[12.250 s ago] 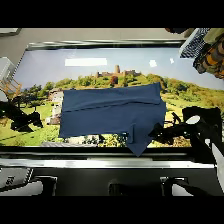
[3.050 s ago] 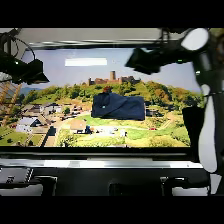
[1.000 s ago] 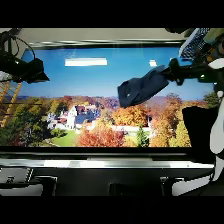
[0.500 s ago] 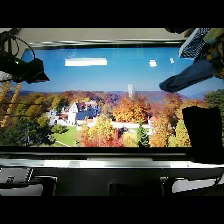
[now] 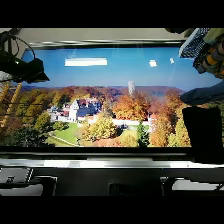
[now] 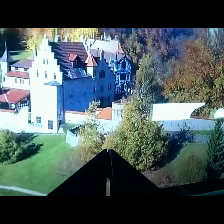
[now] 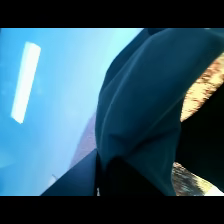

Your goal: Fold the clothes and pants, and hang the long-sleeved shirts on hangers.

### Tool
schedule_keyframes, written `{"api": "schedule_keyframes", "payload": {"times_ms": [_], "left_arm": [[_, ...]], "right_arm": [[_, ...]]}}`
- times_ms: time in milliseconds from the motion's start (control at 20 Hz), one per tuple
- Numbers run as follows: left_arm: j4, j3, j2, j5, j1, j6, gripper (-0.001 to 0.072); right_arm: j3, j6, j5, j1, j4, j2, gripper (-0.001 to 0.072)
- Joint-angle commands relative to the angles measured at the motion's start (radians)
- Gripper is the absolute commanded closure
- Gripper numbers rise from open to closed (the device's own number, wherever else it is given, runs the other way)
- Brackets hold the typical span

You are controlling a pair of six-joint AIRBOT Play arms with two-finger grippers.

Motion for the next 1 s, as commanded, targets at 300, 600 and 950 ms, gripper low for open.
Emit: {"api": "schedule_keyframes", "payload": {"times_ms": [300, 600, 950], "left_arm": [[0.000, 0.000, 0.000, 0.000, 0.000, 0.000, 0.0694], [0.000, 0.000, 0.000, 0.000, 0.000, 0.000, 0.0693], [0.000, 0.000, 0.000, 0.000, 0.000, 0.000, 0.0694]], "right_arm": [[0.001, 0.022, 0.340, -0.021, -0.168, 0.047, 0.0687], [-0.008, -0.063, 0.415, -0.021, -0.212, 0.087, 0.0688], [-0.289, -0.247, 0.409, -0.020, -0.404, 0.151, 0.0688]]}}
